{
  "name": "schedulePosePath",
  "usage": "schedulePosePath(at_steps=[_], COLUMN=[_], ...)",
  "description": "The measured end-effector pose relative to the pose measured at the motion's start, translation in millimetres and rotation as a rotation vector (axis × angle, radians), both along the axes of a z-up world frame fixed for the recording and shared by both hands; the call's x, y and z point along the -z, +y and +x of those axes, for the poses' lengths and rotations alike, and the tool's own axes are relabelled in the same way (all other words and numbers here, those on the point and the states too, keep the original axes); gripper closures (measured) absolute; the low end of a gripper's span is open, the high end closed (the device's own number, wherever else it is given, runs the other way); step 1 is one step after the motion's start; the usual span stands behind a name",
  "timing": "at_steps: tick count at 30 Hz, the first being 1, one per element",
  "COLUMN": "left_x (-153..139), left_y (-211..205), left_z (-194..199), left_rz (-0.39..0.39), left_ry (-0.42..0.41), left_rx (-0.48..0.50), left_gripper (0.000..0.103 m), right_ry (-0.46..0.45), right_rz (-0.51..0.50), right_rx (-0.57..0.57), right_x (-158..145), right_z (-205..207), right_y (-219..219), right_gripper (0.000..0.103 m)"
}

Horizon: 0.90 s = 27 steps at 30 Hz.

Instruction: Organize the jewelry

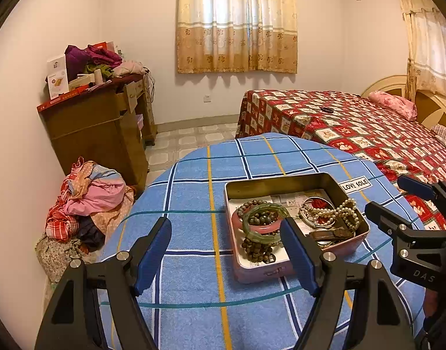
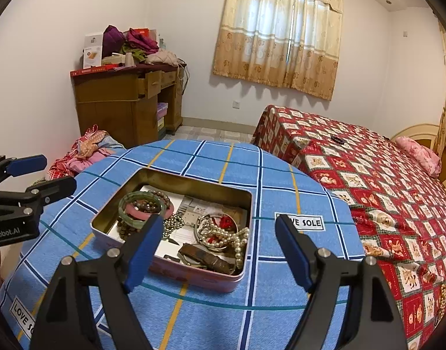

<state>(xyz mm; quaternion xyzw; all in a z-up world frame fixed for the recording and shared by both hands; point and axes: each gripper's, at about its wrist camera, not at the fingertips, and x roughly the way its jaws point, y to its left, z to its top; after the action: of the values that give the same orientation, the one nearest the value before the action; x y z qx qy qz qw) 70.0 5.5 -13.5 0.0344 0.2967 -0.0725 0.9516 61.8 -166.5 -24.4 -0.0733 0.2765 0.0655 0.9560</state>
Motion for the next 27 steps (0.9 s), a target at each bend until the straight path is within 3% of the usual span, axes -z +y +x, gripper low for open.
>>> schedulePosePath(at_steps=[27], left_x=[0.9], left_y=[1.1], left_z=[0.7], left_rz=[0.022], left_ry=[-0.007], left_rx=[-0.028], left_gripper=[0.026], right_ry=[0.003], right_rz=[0.002], right_rx=[0.003], right_x=[1.9], right_z=[-0.5], right_y=[-2.4], right_gripper=[0.021])
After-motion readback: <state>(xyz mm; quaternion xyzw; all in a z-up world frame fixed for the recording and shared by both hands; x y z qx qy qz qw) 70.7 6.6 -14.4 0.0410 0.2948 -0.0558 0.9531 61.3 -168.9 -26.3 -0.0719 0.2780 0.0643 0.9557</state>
